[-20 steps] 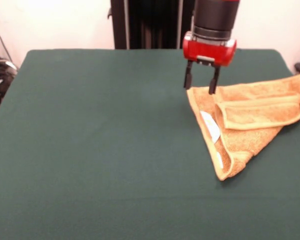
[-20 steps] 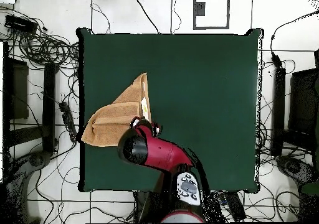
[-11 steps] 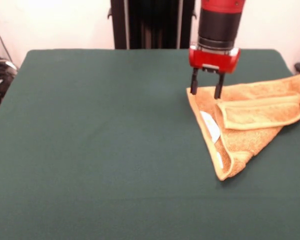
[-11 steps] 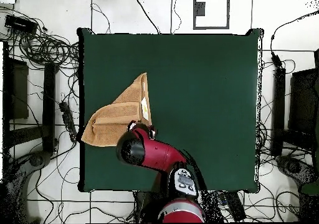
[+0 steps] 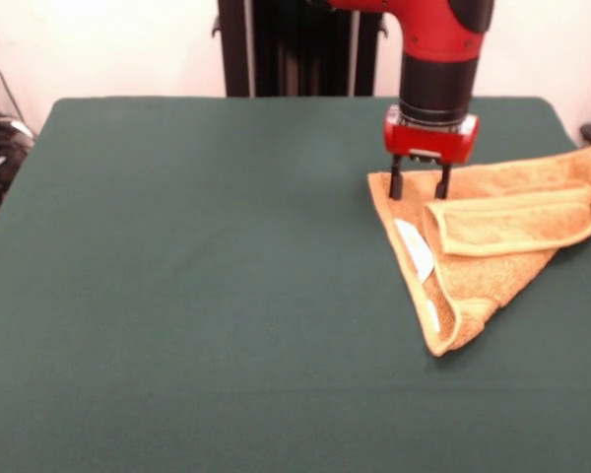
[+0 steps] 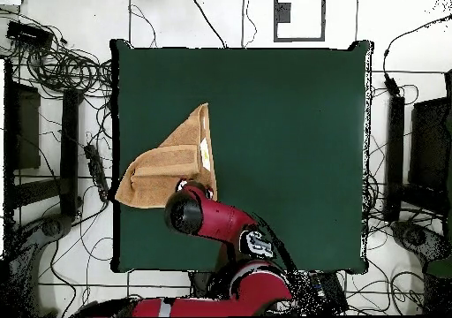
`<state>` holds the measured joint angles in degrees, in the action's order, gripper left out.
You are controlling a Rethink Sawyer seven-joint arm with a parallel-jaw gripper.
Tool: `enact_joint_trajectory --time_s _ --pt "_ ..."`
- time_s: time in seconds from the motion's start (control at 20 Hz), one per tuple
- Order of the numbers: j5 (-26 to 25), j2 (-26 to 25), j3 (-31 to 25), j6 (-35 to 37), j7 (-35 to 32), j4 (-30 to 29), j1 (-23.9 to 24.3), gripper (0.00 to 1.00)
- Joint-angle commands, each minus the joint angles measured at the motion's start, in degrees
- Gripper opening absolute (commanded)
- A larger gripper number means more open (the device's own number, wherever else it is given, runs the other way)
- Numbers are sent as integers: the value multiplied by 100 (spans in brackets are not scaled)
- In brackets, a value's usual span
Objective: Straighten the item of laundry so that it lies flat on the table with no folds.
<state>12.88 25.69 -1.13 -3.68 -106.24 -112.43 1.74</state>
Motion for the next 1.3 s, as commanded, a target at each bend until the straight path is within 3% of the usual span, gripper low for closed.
enact_joint_trajectory --time_s 0.05,0.6,0.65,1.3 --pt "-11 -415 -825 -376 -1319 -69 51 100" --pt "27 -402 -830 -332 -1323 -94 63 100" --pt "20 -397 -825 -331 -1315 -96 66 0" --pt "66 -325 -709 -364 -1343 -109 -26 0"
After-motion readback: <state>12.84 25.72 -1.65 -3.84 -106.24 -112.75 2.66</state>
